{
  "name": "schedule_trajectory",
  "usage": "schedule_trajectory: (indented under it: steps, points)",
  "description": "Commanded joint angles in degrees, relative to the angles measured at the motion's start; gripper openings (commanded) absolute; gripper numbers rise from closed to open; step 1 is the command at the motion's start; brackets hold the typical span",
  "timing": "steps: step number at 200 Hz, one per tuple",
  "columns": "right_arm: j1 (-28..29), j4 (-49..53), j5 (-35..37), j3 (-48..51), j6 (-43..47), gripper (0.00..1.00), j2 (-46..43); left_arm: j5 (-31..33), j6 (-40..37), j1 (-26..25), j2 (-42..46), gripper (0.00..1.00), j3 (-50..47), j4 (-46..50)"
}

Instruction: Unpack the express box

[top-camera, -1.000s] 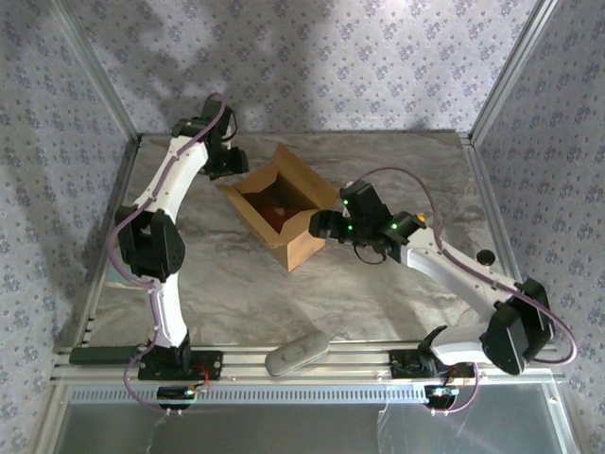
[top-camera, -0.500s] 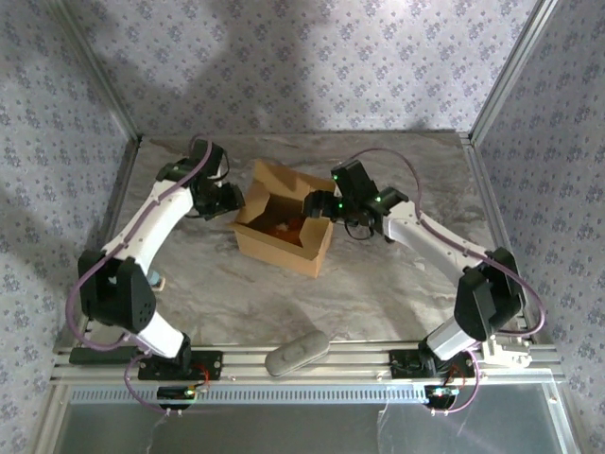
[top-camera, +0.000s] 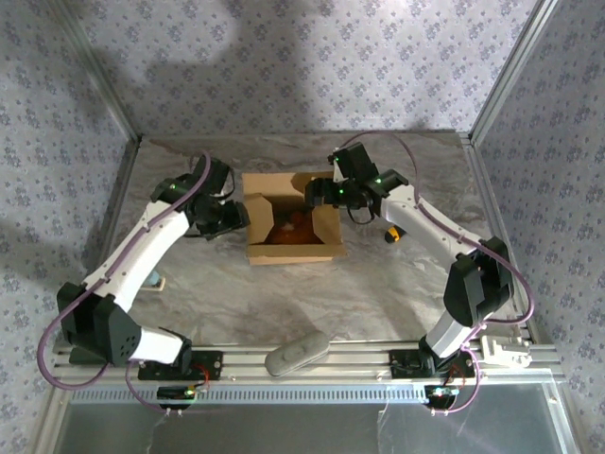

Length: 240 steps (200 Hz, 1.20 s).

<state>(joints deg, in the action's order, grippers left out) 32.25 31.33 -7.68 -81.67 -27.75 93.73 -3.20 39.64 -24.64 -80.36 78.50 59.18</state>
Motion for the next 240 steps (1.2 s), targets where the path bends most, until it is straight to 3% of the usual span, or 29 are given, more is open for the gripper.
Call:
schedule_trajectory:
  steps: [1,35,94,240]
  points:
    - [1.86,1.44,-1.12,-0.1,0.95,0.81,-4.36,-1.82,-1.7,-1.77,-2.63,0.57,7.82,1.07]
    - [1.45,1.21,-2.15,1.32,1.02,0.81,-5.25,-1.41,-2.37,-3.31,-7.0,0.57,12.19,2.61]
    - [-0.44,2.7,-6.04,-2.67,0.46,0.82,-0.25,0.22,-2.0,-3.14,-7.47,0.57,9.55,3.05]
    - [-3.2,5.72,-5.49,-6.45,0.94,0.87,0.23,1.71,-3.06,3.78,-2.66,0.6,1.18,-0.75]
